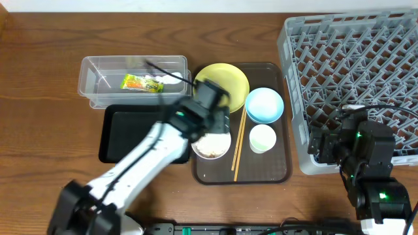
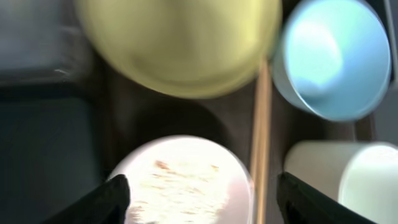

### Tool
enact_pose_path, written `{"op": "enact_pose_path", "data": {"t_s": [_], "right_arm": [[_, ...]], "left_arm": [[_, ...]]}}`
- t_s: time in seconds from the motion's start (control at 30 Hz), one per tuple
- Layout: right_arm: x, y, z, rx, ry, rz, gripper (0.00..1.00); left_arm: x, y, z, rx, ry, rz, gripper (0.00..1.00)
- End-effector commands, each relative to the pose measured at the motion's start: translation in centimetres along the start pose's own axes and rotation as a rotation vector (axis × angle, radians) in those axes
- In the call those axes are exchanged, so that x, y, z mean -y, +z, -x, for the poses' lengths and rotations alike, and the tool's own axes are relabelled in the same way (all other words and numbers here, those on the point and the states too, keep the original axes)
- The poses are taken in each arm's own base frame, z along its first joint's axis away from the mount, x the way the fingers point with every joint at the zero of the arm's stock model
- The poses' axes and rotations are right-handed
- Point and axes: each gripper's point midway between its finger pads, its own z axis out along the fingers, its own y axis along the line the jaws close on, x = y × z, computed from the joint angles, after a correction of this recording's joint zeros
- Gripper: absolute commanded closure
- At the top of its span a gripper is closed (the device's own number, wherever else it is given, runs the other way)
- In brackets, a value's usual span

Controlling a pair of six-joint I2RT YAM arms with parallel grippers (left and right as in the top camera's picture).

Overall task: Sort waste into correct bins and load items into the dishwasher rack
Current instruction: 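Grasp the rim of the white rice bowl with the left gripper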

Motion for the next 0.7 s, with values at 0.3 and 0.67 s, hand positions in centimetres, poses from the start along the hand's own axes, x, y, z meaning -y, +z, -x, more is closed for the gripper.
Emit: {"op": "enact_pose_path", "data": {"t_s": [0.3, 0.67], "right_arm": [[-0.2, -0.4, 0.7, 0.017, 0.023, 0.020, 0.01], [-0.2, -0.4, 0.7, 0.017, 0.023, 0.020, 0.01]], "left_arm": [[1.6, 8.2, -6.3, -0.177, 0.092, 0.087, 0.49], [1.9, 8.1, -5.9, -0.163, 0.092, 0.078, 0.53]]}}
